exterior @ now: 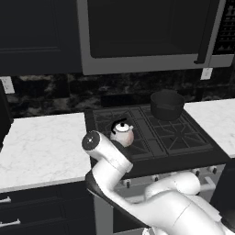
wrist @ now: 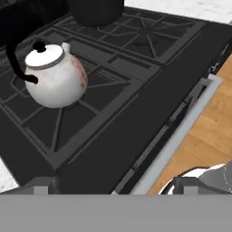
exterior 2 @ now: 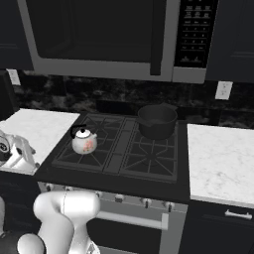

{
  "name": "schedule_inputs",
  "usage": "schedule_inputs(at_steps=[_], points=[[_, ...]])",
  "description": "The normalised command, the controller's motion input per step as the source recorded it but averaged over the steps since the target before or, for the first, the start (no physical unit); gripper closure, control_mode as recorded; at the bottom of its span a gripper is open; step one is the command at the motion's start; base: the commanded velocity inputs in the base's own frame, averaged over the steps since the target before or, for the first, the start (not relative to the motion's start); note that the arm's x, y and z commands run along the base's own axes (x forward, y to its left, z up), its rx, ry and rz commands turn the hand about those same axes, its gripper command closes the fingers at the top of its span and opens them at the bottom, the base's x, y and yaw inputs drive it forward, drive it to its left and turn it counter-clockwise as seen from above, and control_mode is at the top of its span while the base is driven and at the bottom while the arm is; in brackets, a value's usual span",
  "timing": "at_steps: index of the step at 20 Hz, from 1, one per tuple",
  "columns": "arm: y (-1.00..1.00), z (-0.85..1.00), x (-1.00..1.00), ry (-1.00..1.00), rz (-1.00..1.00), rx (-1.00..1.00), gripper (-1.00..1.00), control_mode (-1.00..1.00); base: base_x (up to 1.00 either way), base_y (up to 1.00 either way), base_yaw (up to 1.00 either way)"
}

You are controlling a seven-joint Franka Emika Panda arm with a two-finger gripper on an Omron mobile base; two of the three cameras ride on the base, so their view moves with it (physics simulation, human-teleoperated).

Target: Pick the kettle from the counter and place it on a stove burner. Then turn the burner on.

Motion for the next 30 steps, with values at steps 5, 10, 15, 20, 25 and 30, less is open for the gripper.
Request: schedule_inputs(at_steps=[5,10,15,20,25,30], points=[[0.24,-0.14,-0.66,-0.03,0.14,-0.24,-1.0,-1.0,0.0,0.0,0.0],[0.03,-0.15,-0.68,-0.01,0.15,-0.2,-1.0,-1.0,0.0,0.0,0.0],[0.0,-0.27,-0.33,-0.05,0.3,-0.19,-1.0,-1.0,0.0,0.0,0.0],[0.0,-0.31,0.05,-0.11,0.33,-0.08,-1.0,-1.0,0.0,0.0,0.0],[0.0,-0.28,0.15,-0.26,0.15,0.0,-1.0,-1.0,0.0,0.0,0.0],[-0.02,-0.35,0.23,-0.26,0.0,0.01,-1.0,-1.0,0.0,0.0,0.0]])
